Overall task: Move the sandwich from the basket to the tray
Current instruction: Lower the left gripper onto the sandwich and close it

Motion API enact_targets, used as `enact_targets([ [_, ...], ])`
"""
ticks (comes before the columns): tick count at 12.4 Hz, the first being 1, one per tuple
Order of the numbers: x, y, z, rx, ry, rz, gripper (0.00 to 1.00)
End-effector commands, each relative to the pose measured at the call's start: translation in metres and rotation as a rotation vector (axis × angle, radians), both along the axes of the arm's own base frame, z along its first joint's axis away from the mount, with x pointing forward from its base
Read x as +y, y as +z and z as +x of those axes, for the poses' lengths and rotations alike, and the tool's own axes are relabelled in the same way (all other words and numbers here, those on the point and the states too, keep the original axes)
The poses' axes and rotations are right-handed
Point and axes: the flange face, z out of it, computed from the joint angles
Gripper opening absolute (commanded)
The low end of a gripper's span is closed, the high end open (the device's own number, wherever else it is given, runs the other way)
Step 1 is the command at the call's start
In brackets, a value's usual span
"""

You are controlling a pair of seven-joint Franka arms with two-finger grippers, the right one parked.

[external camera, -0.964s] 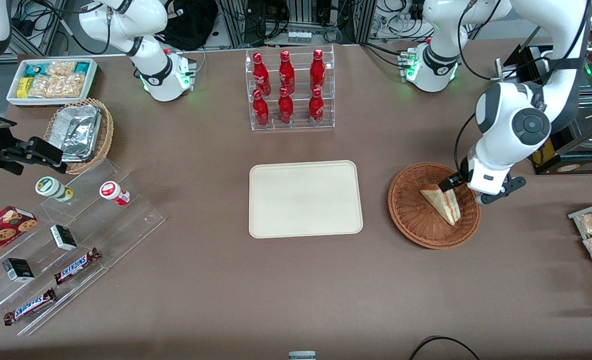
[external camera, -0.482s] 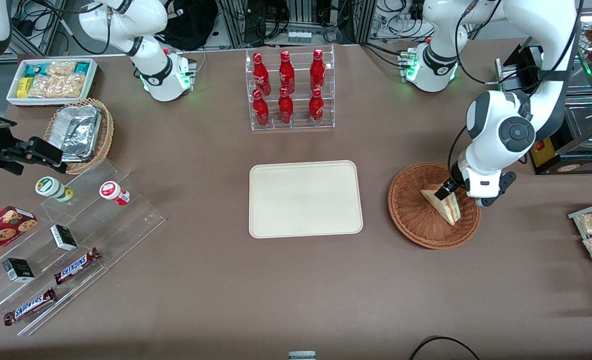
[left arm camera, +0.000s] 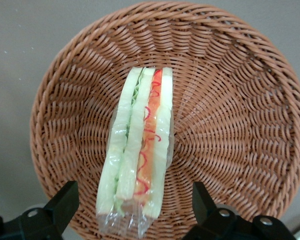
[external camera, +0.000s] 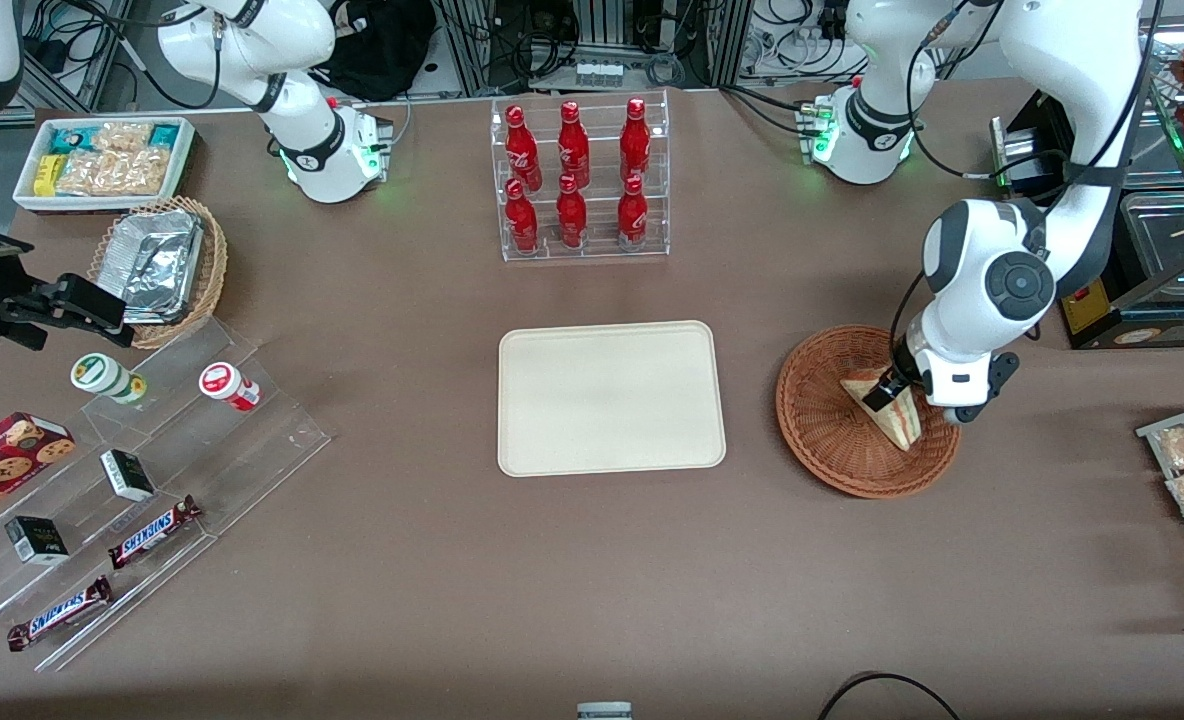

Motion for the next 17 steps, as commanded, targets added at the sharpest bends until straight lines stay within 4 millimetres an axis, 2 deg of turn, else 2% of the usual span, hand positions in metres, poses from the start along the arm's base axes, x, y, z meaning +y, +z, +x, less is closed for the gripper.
enact_targets([
  [1, -0.002, -0.01, 0.002, -0.004, 0.032, -0.006, 0.98],
  [2, -0.002, -0.011, 0.001, -0.003, 0.033, -0.005, 0.82],
  [5, -0.003, -0.01, 0.001, 0.003, 0.027, -0.003, 0.24],
  [6, -0.003, -0.006, 0.001, 0.001, 0.015, -0.001, 0.14],
  [8, -0.01, 0.007, 0.004, 0.02, -0.024, 0.012, 0.1],
  [11, -0.028, 0.047, 0.017, 0.106, -0.129, 0.025, 0.08],
  [14, -0.065, 0.071, 0.024, 0.175, -0.301, 0.02, 0.05],
  [17, -0.12, 0.067, 0.016, 0.173, -0.403, 0.02, 0.05],
])
